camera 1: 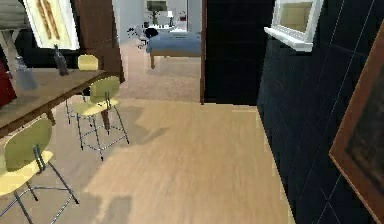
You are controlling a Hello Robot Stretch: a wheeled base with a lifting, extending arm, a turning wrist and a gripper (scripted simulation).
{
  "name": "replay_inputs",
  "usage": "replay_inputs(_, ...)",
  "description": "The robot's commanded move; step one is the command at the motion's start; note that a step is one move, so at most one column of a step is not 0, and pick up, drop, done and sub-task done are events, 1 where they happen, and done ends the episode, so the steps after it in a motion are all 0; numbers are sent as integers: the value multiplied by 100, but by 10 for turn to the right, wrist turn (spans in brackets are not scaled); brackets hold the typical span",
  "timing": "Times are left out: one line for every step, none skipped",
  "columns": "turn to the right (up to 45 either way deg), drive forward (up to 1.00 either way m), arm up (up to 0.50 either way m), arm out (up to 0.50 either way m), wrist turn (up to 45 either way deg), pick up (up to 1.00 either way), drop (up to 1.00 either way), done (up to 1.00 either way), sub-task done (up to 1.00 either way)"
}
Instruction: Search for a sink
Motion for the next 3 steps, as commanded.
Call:
replay_inputs(0,100,0,0,0,0,0,0,0)
replay_inputs(0,100,0,0,0,0,0,0,0)
replay_inputs(0,10,0,0,0,0,0,0,0)
